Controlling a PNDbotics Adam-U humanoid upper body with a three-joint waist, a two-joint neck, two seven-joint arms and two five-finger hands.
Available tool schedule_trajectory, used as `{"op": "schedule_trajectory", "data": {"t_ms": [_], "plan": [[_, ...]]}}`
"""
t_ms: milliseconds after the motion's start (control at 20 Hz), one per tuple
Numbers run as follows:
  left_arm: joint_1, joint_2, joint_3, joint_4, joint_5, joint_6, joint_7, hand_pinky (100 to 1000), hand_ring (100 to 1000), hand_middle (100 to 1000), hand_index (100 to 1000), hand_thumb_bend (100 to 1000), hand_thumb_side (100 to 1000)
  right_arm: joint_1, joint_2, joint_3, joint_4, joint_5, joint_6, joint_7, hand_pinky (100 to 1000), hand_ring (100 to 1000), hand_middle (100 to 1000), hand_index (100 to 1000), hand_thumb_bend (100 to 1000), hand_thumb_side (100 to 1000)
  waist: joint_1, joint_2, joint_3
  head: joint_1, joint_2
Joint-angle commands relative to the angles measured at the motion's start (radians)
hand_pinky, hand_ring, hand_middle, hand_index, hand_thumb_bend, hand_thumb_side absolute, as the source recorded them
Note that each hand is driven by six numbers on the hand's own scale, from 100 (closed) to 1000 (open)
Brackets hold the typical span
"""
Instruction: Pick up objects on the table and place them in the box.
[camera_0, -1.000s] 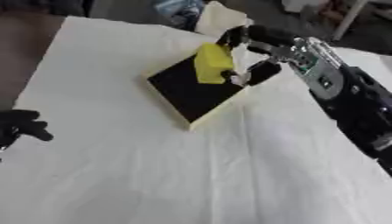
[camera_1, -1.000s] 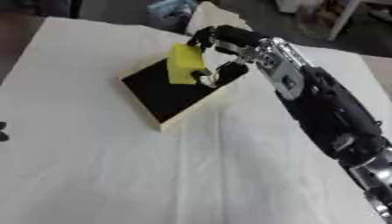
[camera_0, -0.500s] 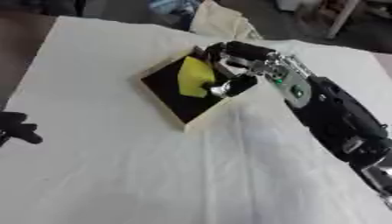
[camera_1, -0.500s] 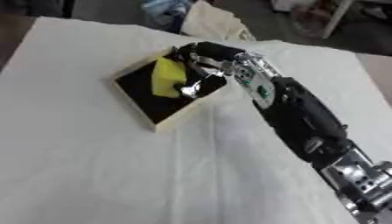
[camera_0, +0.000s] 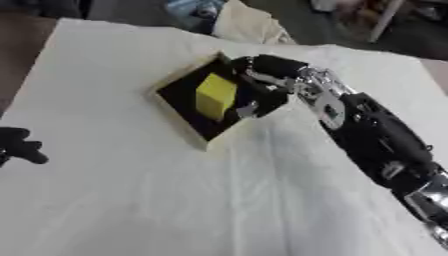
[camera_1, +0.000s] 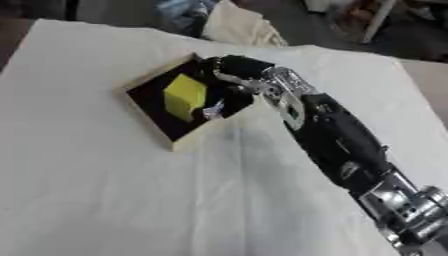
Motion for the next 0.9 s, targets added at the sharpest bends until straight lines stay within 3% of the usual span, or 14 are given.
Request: {"op": "schedule_trajectory", "data": {"t_ms": [50, 200, 400, 600, 900], "plan": [[-0.002, 0.007, 0.005, -0.02, -0.003, 0.002, 0.002, 838, 612, 554, 774, 181, 863, -0.011, -0.053, -0.019, -0.038, -0.009, 0.01, -0.023, 783, 777, 880, 936, 531, 855, 0.006, -0.025, -0.006, -0.001, -0.001], [0.005, 0.009, 0.007, -0.018, -0.006, 0.002, 0.003, 838, 612, 554, 774, 178, 862, 0.0, -0.08, -0.018, -0.086, -0.043, 0.008, -0.036, 783, 769, 877, 928, 484, 746, 0.006, -0.03, -0.018, 0.001, 0.004], [0.019, 0.014, 0.016, -0.014, -0.014, 0.002, 0.01, 838, 612, 554, 773, 183, 866, 0.036, -0.137, -0.007, -0.189, -0.108, -0.041, -0.038, 788, 783, 881, 928, 442, 570, 0.004, -0.037, -0.044, 0.008, 0.013], [0.034, 0.02, 0.027, -0.01, -0.023, 0.003, 0.02, 838, 612, 554, 773, 185, 868, 0.085, -0.203, 0.001, -0.3, -0.175, -0.092, -0.004, 795, 810, 885, 927, 456, 493, 0.002, -0.042, -0.08, 0.022, 0.019], [0.049, 0.027, 0.04, -0.007, -0.035, 0.001, 0.032, 838, 612, 554, 773, 185, 870, 0.195, -0.32, -0.008, -0.45, -0.24, -0.173, 0.045, 802, 843, 889, 930, 496, 454, 0.005, -0.045, -0.132, 0.054, 0.021]]}}
